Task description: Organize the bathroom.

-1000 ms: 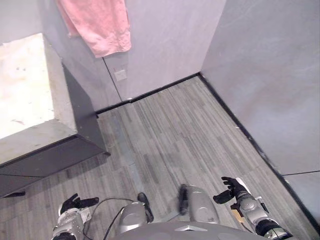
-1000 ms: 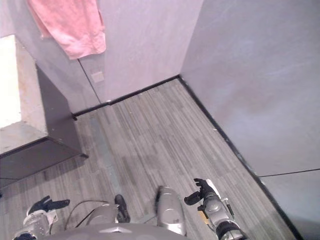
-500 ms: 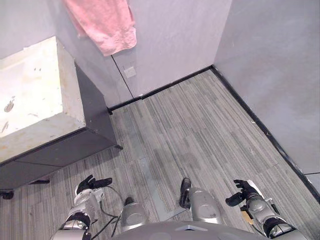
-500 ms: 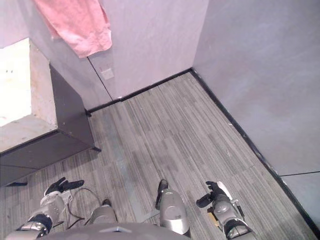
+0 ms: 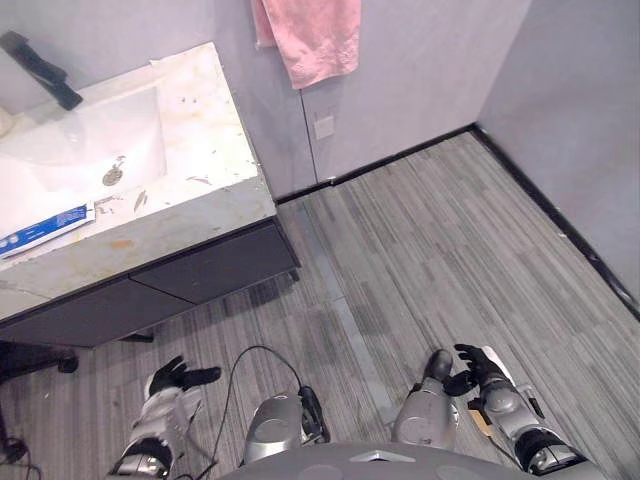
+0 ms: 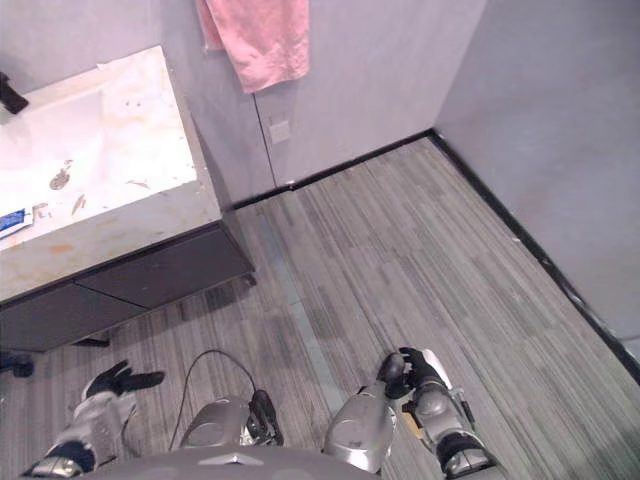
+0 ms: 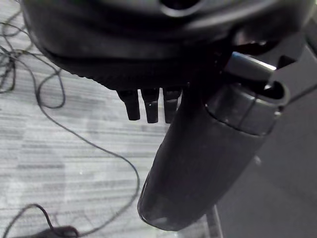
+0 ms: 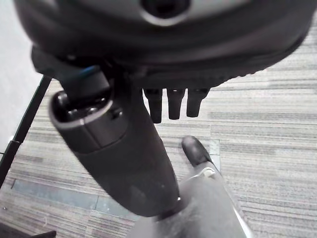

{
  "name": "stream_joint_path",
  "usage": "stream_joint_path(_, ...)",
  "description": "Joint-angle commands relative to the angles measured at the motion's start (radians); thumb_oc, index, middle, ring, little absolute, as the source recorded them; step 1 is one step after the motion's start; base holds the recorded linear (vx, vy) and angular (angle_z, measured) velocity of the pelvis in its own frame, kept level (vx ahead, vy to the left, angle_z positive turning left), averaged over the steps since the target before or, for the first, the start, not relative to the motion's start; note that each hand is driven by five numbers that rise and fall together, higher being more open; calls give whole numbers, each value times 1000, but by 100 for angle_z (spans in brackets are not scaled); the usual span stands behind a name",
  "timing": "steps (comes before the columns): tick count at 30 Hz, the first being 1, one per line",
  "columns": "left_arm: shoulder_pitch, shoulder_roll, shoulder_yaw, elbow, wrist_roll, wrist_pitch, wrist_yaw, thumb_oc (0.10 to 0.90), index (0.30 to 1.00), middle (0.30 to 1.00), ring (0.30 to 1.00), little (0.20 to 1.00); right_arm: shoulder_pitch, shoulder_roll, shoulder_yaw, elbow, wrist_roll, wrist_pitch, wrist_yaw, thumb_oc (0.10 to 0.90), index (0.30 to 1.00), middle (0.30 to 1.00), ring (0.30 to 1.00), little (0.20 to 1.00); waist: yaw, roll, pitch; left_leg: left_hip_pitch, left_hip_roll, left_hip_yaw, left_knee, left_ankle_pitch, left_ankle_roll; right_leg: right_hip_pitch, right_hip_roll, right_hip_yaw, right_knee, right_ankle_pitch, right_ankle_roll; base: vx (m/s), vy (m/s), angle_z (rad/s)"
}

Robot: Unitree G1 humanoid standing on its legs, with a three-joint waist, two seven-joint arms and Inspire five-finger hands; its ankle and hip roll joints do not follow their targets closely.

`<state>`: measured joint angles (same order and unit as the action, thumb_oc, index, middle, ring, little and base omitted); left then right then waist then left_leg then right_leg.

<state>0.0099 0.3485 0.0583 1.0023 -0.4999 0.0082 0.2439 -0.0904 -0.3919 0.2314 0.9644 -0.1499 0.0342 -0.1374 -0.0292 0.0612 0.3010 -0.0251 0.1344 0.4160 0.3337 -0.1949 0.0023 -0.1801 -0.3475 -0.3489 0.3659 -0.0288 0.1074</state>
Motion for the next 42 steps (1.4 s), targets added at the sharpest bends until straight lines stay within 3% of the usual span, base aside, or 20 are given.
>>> stream_joint_path(1, -17, 77, -8, -87, 4, -29, 21, 800, 900, 900, 900, 900, -53, -68, 55, 5, -12, -13, -5, 800, 900, 900, 900, 900, -24, -12, -23, 38, -27, -115, -90, 13, -15, -22, 124, 65, 1, -18, 49, -33, -23, 14)
stream_joint_path(5, -34, 49, -4, -74, -31, -31, 23, 800, 900, 900, 900, 900, -47, -63, 71, 72, -26, -44, -22, 800, 900, 900, 900, 900, -24, -20, -35, 37, -36, -151, -105, 52, -28, 63, 204, 51, -153, -47, -4, 27, -70, 23)
stream_joint_path(9, -42, 38, -3, -41, -63, -30, 25, 800, 900, 900, 900, 900, -34, -66, 72, 74, -32, -48, -10, 800, 900, 900, 900, 900, -31, -33, -47, 17, -19, -131, -106, 105, -31, 93, 226, 55, -190, -45, -28, 4, -55, 4)
stream_joint_path(14, -25, 24, 16, -11, -35, -28, 20, 800, 900, 900, 900, 900, -11, -48, 79, 88, -45, -78, 1, 800, 900, 900, 900, 900, -24, -41, -78, 31, 0, -122, -133, 131, -43, 132, 238, 43, -228, -53, -37, 58, -64, 3)
stream_joint_path(16, -15, 20, 17, -13, -26, -33, 17, 800, 900, 900, 900, 900, -9, -42, 85, 76, -18, -97, 16, 800, 900, 900, 900, 900, -12, -43, -89, 23, 7, -169, -131, 169, -56, 144, 249, 56, -243, -54, -44, 32, -30, 6)
stream_joint_path(17, -2, 13, 21, -21, -29, -43, 16, 800, 900, 900, 900, 900, -13, -37, 97, 58, -9, -116, 40, 800, 900, 900, 900, 900, 2, -50, -91, 6, 6, -249, -97, 194, -61, 143, 257, 87, -239, -58, -51, 4, 8, 12)
stream_joint_path(19, 5, 9, 23, -26, -29, -44, 16, 800, 900, 900, 900, 900, -16, -33, 108, 43, -15, -115, 46, 800, 900, 900, 900, 900, 11, -56, -95, -4, 7, -292, -77, 210, -63, 140, 258, 103, -235, -59, -55, -7, 48, -5)
stream_joint_path(20, 13, 4, 26, -27, -22, -45, 11, 800, 900, 900, 900, 900, -15, -29, 118, 27, 21, -101, 86, 800, 900, 900, 900, 900, 15, -59, -96, -7, 31, -305, -61, 240, -72, 142, 261, 108, -234, -61, -62, -8, 81, -35)
stream_joint_path(22, 12, -1, 25, -24, 4, -37, -2, 800, 900, 900, 900, 900, -7, -20, 112, 14, 91, -98, 135, 800, 900, 900, 900, 900, 8, -60, -108, 19, 91, -269, -86, 282, -87, 145, 257, 91, -233, -66, -67, -14, 159, -26)
stream_joint_path(24, -3, -2, 9, -18, 14, -35, -13, 800, 900, 900, 900, 900, -1, -10, 94, 30, 177, -83, 160, 800, 900, 900, 900, 900, 7, -57, -119, 27, 103, -291, -119, 300, -89, 149, 243, 91, -229, -67, -62, -14, 275, 15)
stream_joint_path(27, -13, -4, 3, -17, 27, -32, -24, 800, 900, 900, 900, 900, -1, -4, 80, 45, 210, -74, 171, 800, 900, 900, 900, 900, 6, -54, -122, 34, 99, -304, -133, 290, -88, 146, 225, 95, -225, -63, -53, -25, 242, 30)
stream_joint_path(29, -49, -1, -49, -55, 93, 7, -61, 800, 900, 900, 900, 900, -6, 2, 25, 54, 240, -76, 182, 800, 900, 900, 900, 900, -21, -30, -112, 72, 51, -194, -144, 122, -63, 80, 93, 87, -168, -1, 36, -108, 639, 26)
stream_joint_path(33, -54, 5, -68, -65, 114, 16, -77, 800, 900, 900, 900, 900, -6, 3, 13, 32, 235, -73, 190, 800, 900, 900, 900, 900, -24, -33, -101, 68, 13, -180, -130, 68, -43, 62, 33, 106, -166, 51, 76, -40, 293, 22)
stream_joint_path(35, -34, 18, -89, -100, 133, 26, -73, 800, 900, 900, 900, 900, 18, 1, 7, -39, 217, -38, 209, 800, 900, 900, 900, 900, -20, -38, -88, 63, -41, -174, -130, 30, -18, 60, -38, 113, -229, 157, 98, -74, 315, -3)
stream_joint_path(36, -31, 20, -89, -105, 128, 28, -69, 800, 900, 900, 900, 900, 20, 1, 8, -47, 218, -36, 211, 800, 900, 900, 900, 900, -21, -37, -84, 62, -43, -173, -125, 23, -14, 52, -32, 123, -210, 161, 95, -106, 144, -31)
stream_joint_path(38, -23, 31, -85, -105, 102, 25, -52, 800, 900, 900, 900, 900, 17, 6, 19, -47, 222, -42, 230, 800, 900, 900, 900, 900, -36, -26, -81, 57, -39, -157, -136, 35, 3, 11, 70, 167, -103, 70, 73, -85, 60, -57)
stream_joint_path(39, -23, 32, -84, -104, 99, 25, -51, 800, 900, 900, 900, 900, 16, 5, 22, -46, 224, -42, 233, 800, 900, 900, 900, 900, -37, -24, -82, 55, -37, -157, -138, 40, 4, 12, 88, 170, -95, 50, 68, -26, -44, -29)
stream_joint_path(40, -24, 34, -87, -99, 92, 23, -46, 800, 900, 900, 900, 900, 18, 5, 25, -37, 226, -49, 235, 800, 900, 900, 900, 900, -46, -23, -87, 47, -39, -178, -139, 51, 3, 29, 148, 207, -110, 4, 52, -6, -107, -10)
stream_joint_path(42, -42, 33, -97, -88, 88, 29, -42, 800, 900, 900, 900, 900, 36, 7, 25, -9, 219, -69, 229, 800, 900, 900, 900, 900, -58, -33, -103, 19, -53, -242, -132, 72, 0, 60, 205, 267, -154, -11, 28, 17, -188, 24)
